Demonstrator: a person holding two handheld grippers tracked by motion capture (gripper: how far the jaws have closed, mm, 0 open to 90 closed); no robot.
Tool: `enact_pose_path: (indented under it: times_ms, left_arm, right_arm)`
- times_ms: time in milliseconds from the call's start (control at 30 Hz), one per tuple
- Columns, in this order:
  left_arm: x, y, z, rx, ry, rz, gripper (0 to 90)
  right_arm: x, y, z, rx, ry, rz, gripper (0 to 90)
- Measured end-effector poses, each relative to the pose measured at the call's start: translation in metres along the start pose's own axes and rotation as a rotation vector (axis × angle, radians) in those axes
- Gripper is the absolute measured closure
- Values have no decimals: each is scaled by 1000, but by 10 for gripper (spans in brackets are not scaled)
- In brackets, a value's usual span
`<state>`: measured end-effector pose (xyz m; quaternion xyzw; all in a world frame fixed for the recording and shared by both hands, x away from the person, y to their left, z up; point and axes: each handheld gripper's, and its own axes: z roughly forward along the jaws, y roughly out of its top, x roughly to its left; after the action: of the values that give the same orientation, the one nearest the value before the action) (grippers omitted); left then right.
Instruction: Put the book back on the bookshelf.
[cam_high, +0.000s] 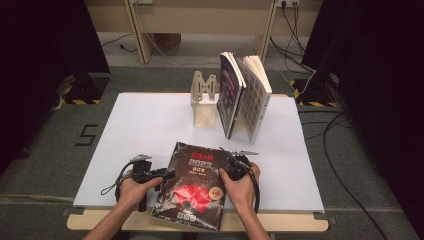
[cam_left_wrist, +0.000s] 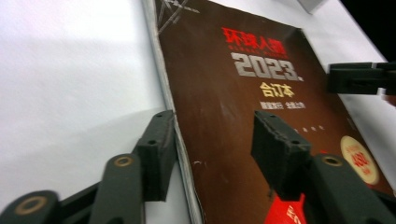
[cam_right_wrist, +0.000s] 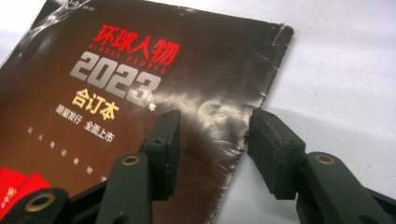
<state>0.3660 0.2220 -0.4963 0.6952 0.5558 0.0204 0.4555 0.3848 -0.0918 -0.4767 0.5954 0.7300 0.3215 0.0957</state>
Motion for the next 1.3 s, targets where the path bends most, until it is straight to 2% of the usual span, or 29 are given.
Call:
enact_pose_path:
  times_ms: [100, 167, 200, 267, 400, 467, 567, 633, 700, 800, 967, 1300]
  left_arm:
    - [1, 0, -2, -17, -16, -41, 501]
    - [-1, 0, -4, -27, -24, -51, 522]
    - [-2, 0, -5, -28, -37, -66, 536]
    - [-4, -2, -5, -26, -102, -128, 584]
    - [-7, -8, -2, 5, -84, -126, 597]
    - [-6, -10, -3, 10, -81, -126, 653]
    - [-7, -12, -6, 31, -64, -98, 782]
    - [-6, -14, -7, 33, -76, -114, 812]
    - [-7, -14, -8, 38, -74, -110, 825]
    - [-11, -14, -9, 41, -55, -76, 831]
    - [-12, -15, -10, 50, -46, -59, 828]
    - [-13, -14, -9, 59, -32, -24, 812]
  right_arm:
    - [-1, 1, 0, 5, 4, 13, 540]
    - [-1, 1, 0, 8, 4, 12, 541]
    - [-1, 1, 0, 7, 5, 10, 542]
    - [-1, 2, 0, 7, 6, 12, 542]
    - [-2, 2, 1, 7, 6, 11, 541]
    - [-2, 2, 1, 6, 9, 11, 543]
    - [-3, 3, 1, 10, 14, 8, 543]
    - [-3, 6, 2, 24, 19, 4, 547]
    - [-6, 11, 3, 22, 25, 10, 548]
    - [-12, 21, 7, 11, 14, 10, 540]
    - [-21, 41, 15, -17, 8, 12, 531]
    - [-29, 59, 34, 5, 35, 35, 515]
